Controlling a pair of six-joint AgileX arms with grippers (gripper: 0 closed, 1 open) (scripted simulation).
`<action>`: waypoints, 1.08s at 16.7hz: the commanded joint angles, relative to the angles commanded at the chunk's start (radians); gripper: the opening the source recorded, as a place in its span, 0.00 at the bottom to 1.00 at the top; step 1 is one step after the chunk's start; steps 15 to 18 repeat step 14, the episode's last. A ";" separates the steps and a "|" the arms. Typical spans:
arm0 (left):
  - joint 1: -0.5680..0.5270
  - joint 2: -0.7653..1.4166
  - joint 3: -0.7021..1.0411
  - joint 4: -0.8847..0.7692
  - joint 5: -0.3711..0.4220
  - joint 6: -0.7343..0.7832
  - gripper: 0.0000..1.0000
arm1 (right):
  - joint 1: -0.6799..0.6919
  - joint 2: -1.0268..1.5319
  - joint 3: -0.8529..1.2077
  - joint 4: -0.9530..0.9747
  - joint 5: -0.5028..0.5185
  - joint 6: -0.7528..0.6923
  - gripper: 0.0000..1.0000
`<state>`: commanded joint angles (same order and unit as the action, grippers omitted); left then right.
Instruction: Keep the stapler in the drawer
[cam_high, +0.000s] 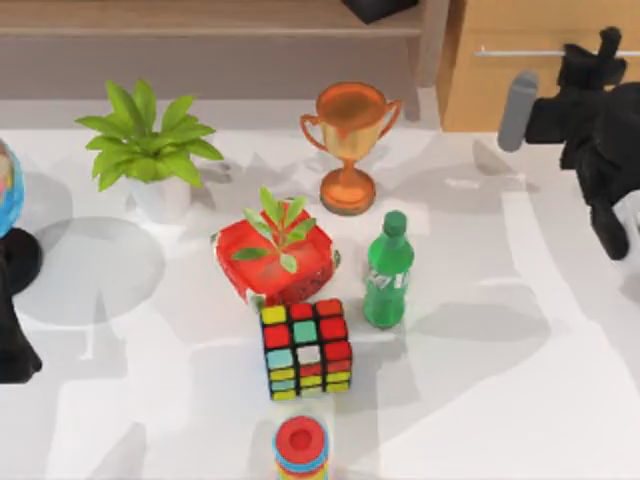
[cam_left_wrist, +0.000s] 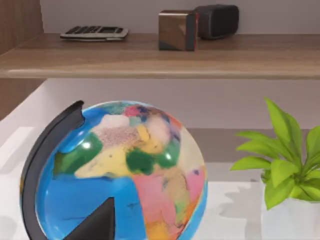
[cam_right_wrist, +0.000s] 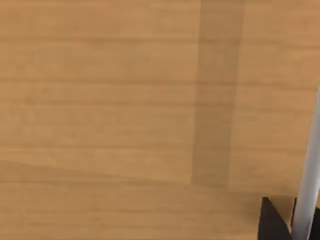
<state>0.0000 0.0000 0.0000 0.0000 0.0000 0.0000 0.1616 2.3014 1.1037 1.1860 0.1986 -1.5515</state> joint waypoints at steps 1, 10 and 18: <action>0.000 0.000 0.000 0.000 0.000 0.000 1.00 | 0.000 0.000 0.000 0.000 0.000 0.000 0.45; 0.000 0.000 0.000 0.000 0.000 0.000 1.00 | 0.000 0.000 0.000 0.000 0.000 0.000 1.00; 0.000 0.000 0.000 0.000 0.000 0.000 1.00 | 0.000 0.000 0.000 0.000 0.000 0.000 1.00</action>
